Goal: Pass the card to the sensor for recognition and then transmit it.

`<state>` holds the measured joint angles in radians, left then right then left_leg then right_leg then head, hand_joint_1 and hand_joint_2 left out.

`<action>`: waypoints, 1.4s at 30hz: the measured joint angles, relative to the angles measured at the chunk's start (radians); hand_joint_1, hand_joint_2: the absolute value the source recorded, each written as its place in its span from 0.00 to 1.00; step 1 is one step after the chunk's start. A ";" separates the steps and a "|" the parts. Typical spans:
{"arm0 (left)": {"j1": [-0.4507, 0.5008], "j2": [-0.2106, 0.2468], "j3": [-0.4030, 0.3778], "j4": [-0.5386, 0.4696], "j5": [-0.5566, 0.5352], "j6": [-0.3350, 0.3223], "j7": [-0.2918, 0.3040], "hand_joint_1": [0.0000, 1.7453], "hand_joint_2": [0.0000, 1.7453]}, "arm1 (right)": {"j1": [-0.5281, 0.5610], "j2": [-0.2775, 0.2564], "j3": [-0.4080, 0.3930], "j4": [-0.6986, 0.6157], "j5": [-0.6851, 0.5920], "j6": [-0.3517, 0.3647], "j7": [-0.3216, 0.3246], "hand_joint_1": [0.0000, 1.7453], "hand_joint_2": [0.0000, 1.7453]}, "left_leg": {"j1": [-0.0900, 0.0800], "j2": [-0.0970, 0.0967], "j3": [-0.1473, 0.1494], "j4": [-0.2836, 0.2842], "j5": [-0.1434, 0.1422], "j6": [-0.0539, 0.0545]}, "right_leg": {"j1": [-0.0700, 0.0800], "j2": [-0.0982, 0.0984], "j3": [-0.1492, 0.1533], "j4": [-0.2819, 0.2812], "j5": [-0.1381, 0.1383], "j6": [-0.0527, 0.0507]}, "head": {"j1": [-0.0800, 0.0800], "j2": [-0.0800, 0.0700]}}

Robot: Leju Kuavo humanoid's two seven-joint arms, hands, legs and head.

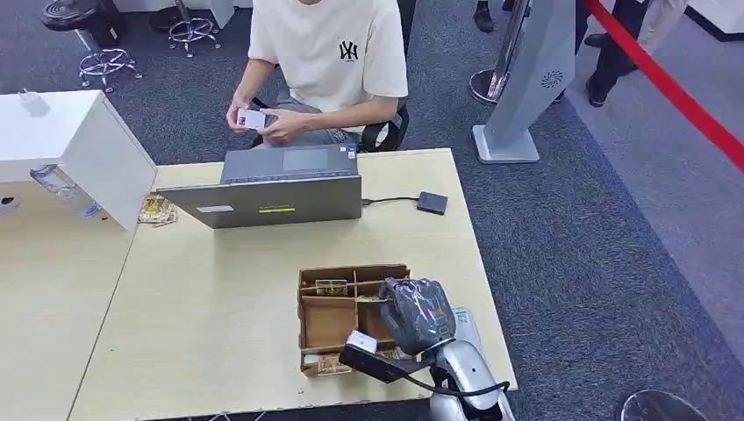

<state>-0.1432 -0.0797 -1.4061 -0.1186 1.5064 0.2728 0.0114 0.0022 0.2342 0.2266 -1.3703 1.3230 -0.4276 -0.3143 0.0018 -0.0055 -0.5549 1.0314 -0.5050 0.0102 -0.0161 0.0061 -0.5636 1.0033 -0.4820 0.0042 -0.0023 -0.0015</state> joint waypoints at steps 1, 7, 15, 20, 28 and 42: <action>0.000 0.000 0.000 0.000 0.000 0.000 0.001 0.00 0.00 | 0.000 0.000 0.000 0.000 -0.001 0.000 0.000 1.00 1.00 | 0.000 0.000 0.000 0.000 0.000 0.000 | 0.000 0.000 0.000 0.000 0.000 0.000 | 0.000 0.000; 0.000 0.001 0.000 0.000 0.000 0.000 0.001 0.00 0.00 | 0.001 0.000 -0.001 -0.024 -0.058 0.010 -0.013 1.00 1.00 | 0.000 0.000 0.000 0.000 0.000 0.000 | 0.000 0.000 0.000 0.000 0.000 0.000 | 0.000 0.000; 0.002 0.001 0.005 0.000 0.000 0.010 0.010 0.00 0.00 | 0.027 0.022 -0.047 -0.238 -0.516 0.221 -0.124 1.00 1.00 | 0.000 0.000 0.000 0.000 0.000 0.000 | 0.000 0.000 0.000 0.000 0.000 0.000 | 0.000 0.000; 0.003 0.001 0.011 0.000 0.000 0.015 0.012 0.00 0.00 | 0.052 0.036 -0.111 -0.391 -0.759 0.351 -0.181 1.00 1.00 | 0.000 -0.001 0.000 0.000 0.000 0.000 | 0.000 -0.001 0.000 0.000 0.000 0.000 | 0.000 0.000; 0.002 0.001 0.018 0.000 0.000 0.015 0.012 0.00 0.00 | 0.076 0.044 -0.167 -0.526 -0.823 0.410 -0.209 1.00 1.00 | 0.000 0.000 0.000 0.000 0.000 0.000 | 0.000 0.000 0.000 0.000 0.000 0.000 | 0.000 0.000; 0.000 0.001 0.013 0.000 -0.002 0.002 0.018 0.00 0.00 | -0.007 0.039 -0.069 -0.467 -0.576 0.290 -0.177 1.00 1.00 | 0.000 0.000 0.000 0.000 0.000 0.000 | 0.000 0.000 0.001 0.000 0.000 0.000 | 0.000 0.000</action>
<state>-0.1437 -0.0786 -1.3935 -0.1186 1.5049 0.2743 0.0294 -0.0045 0.2735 0.1580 -1.8371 0.7470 -0.1374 -0.4917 0.0018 -0.0052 -0.5544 1.0314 -0.5048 0.0103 -0.0162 0.0060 -0.5630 1.0034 -0.4815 0.0041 -0.0027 -0.0015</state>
